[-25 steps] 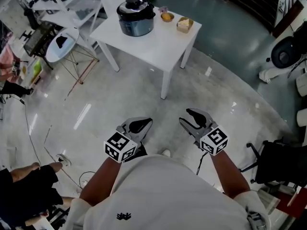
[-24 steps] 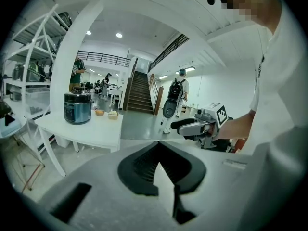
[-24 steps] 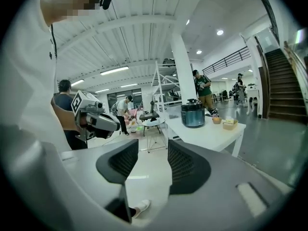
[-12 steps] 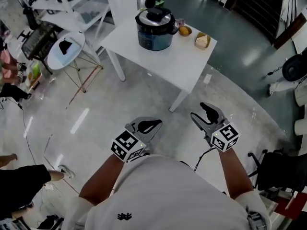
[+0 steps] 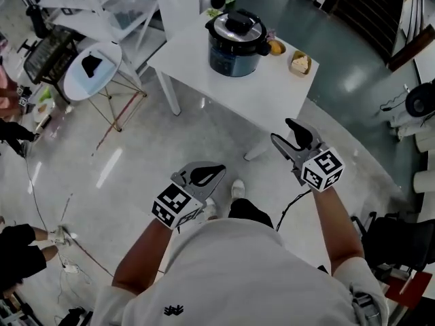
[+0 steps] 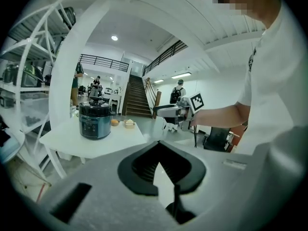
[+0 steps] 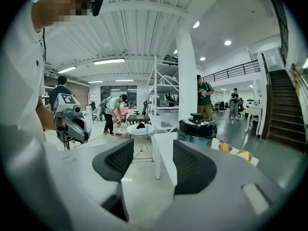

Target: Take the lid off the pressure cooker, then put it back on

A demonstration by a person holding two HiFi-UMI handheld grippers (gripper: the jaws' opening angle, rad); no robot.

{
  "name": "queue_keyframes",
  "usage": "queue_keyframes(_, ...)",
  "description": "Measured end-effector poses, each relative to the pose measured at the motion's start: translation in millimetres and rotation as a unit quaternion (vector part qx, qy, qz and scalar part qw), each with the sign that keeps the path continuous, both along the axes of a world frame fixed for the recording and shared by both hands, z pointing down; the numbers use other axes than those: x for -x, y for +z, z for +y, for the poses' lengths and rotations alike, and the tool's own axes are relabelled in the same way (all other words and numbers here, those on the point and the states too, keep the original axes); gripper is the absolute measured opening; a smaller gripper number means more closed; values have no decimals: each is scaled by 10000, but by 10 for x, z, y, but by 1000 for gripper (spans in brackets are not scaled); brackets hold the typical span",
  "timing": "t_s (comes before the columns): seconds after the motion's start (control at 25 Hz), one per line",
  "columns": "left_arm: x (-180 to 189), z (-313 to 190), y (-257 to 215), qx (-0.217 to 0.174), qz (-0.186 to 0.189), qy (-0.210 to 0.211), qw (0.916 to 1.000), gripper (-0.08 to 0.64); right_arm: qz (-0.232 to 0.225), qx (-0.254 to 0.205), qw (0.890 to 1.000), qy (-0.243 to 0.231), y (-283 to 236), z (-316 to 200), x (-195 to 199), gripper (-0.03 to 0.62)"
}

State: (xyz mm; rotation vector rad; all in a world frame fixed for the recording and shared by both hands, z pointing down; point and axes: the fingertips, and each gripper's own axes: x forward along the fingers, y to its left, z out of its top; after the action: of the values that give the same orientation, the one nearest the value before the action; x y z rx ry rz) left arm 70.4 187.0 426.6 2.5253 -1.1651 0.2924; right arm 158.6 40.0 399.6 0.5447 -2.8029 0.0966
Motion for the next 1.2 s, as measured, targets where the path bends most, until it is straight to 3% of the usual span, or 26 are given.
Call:
queue_keyframes(0.32,377,-466,-15,-34,87,-283,9996,8,-17,-183,9997,-159,-95,-849,518,270)
queue_keyframes(0.6,704,-1180,-151,-34,-33,-665,9978,8,-102,-269,9987,-410,-222,-1784,966,272)
queue_keyframes(1.2,902,-2525,-200,-17,-23,-1264,9920,8,88,-412,9946,-952,-209,-3521,1916,328)
